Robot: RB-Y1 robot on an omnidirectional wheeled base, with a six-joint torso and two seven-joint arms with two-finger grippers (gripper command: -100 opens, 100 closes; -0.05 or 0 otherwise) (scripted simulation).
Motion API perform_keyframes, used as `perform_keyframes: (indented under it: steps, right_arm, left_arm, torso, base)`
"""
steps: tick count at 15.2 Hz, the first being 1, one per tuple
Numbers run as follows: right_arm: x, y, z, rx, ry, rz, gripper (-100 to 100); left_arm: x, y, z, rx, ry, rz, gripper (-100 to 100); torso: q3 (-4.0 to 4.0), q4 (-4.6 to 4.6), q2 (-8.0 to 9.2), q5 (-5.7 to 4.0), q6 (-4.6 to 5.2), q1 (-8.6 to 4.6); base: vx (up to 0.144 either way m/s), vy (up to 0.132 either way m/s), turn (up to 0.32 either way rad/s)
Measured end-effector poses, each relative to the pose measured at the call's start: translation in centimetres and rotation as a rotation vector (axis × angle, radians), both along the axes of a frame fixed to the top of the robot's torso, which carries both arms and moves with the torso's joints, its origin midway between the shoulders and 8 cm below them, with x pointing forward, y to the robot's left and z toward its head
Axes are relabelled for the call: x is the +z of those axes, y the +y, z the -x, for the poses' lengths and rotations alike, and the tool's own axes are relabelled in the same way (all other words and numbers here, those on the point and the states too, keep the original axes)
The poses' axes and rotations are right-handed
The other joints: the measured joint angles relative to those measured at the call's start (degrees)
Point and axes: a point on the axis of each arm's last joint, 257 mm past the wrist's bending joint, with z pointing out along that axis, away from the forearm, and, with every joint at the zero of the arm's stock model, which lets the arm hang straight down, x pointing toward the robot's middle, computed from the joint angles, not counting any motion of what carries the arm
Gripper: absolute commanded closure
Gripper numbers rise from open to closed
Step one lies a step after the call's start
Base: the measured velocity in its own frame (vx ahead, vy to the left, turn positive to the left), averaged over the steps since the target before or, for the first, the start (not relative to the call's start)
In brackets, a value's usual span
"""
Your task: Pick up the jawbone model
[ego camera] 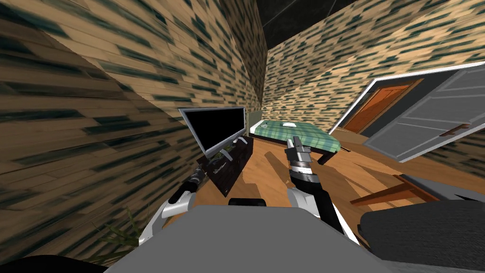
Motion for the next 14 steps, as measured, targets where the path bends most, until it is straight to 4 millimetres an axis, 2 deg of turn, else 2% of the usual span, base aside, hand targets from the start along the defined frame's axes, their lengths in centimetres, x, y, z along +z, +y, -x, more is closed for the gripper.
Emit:
perform_keyframes:
  steps: [6,14]
  right_arm:
    - [0.0,0.0,0.0,0.000,0.000,0.000,0]
    - [0.0,0.0,0.0,0.000,0.000,0.000,0]
  left_arm:
    - [-3.3,2.4,1.7,0.074,0.107,0.067,-100]
    - [-6.6,4.9,4.4,0.172,0.226,0.152,-100]
  torso:
    - [-0.03,-0.01,-0.05,0.00,0.00,-0.01]
    - [-0.06,-0.02,-0.10,0.00,0.01,0.00]
  base:
    - [0.005,0.010,-0.171]
    - [0.014,0.013,-0.173]
